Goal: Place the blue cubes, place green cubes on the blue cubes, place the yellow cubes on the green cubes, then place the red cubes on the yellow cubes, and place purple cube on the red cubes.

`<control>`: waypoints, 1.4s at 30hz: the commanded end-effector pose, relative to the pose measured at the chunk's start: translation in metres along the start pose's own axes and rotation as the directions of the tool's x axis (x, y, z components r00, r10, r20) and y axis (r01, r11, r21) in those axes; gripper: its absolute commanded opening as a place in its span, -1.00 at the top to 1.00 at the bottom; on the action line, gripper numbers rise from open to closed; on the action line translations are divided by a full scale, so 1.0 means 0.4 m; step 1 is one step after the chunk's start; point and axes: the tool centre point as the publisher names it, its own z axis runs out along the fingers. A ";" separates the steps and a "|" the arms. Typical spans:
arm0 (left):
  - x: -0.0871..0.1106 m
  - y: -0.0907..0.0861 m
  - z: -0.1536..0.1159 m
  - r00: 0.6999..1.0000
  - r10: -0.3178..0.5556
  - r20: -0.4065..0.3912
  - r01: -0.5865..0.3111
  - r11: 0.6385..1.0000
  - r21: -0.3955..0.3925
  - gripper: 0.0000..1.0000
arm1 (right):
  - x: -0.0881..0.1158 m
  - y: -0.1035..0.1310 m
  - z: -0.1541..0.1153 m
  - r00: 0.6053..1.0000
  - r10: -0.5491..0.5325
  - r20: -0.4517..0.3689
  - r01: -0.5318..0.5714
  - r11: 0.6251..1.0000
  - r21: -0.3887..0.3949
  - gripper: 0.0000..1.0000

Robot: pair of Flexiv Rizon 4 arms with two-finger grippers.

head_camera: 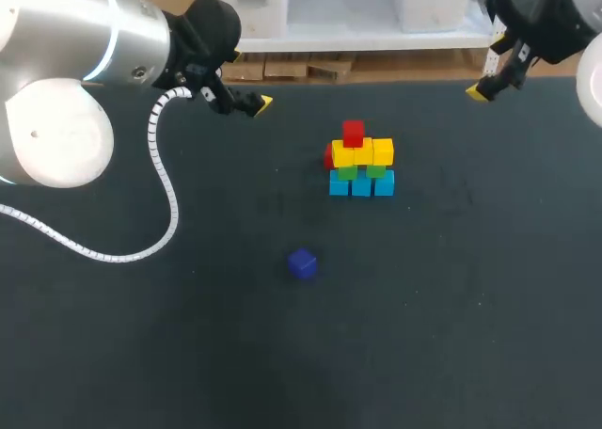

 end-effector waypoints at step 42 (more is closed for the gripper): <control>0.008 0.055 0.160 0.896 0.369 -0.247 -0.291 0.908 0.303 -1.00 | 0.001 0.001 -0.002 1.000 0.000 0.001 0.000 1.000 0.001 -1.00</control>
